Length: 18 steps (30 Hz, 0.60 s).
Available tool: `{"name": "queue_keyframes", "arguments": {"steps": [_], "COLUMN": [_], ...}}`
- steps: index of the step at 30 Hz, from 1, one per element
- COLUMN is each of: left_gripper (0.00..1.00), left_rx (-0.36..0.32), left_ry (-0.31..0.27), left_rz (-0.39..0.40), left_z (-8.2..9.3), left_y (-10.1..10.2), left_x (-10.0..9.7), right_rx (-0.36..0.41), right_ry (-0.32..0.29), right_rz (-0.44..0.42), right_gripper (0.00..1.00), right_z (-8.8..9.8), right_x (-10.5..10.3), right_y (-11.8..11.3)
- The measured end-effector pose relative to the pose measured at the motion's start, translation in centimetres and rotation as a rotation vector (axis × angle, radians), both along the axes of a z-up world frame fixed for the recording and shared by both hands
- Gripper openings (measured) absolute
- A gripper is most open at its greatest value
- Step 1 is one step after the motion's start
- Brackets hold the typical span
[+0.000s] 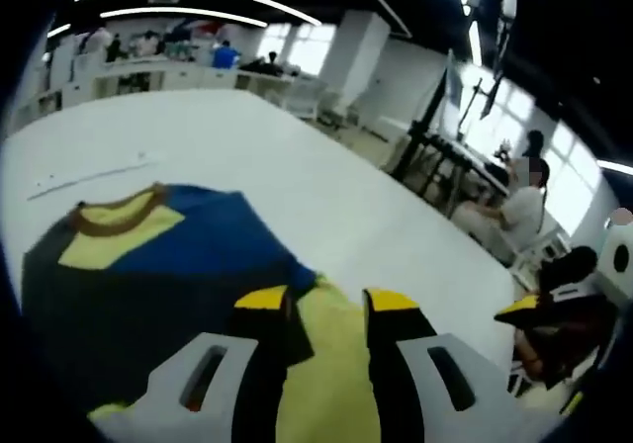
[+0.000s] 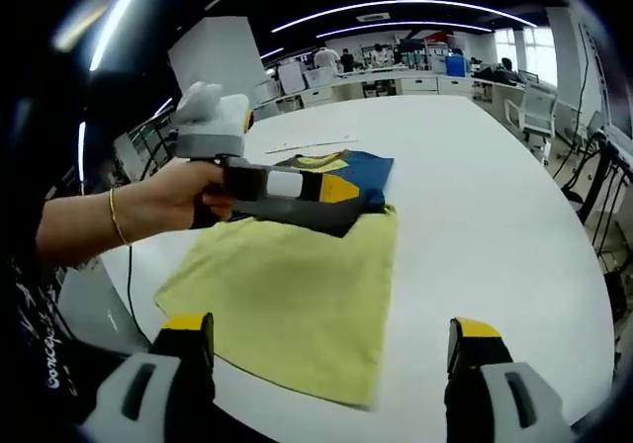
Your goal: Fold the garment on the visible template until the final outline fits inside the template.
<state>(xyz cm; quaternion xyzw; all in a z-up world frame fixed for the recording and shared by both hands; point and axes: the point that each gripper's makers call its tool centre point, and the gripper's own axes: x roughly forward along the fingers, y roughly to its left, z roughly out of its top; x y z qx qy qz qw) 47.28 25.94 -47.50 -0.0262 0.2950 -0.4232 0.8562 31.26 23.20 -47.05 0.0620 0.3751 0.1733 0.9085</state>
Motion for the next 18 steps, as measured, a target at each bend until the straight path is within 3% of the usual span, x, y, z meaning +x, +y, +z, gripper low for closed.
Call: {"name": "queue_keyframes", "arguments": {"steps": [3,5,8,12,18], "left_gripper": [0.57,0.67,0.79,0.91,0.99], "left_rx": [0.008,0.023,0.024,0.012,0.011], "left_ry": [-0.018,-0.062,-0.083,-0.114,-0.131], "left_rz": [-0.002,-0.009,-0.005,0.016,0.041], "left_z": [0.5,1.1,1.9,3.3,4.8], "left_y": [0.5,1.1,2.0,3.6,6.6], "left_x": [0.1,0.2,0.2,0.4,0.1], "right_rx": [-0.003,-0.003,-0.008,-0.016,-0.024], "right_ry": [-0.003,-0.01,-0.015,-0.025,-0.029], "right_rz": [0.008,0.014,0.026,0.053,0.083], "right_gripper": [0.99,0.99,0.99,0.99,0.99], "right_z": [0.1,0.3,0.5,0.8,1.0], "right_x": [0.2,0.4,0.8,1.3,1.5], "right_y": [0.1,0.1,0.2,0.5,0.9]}}
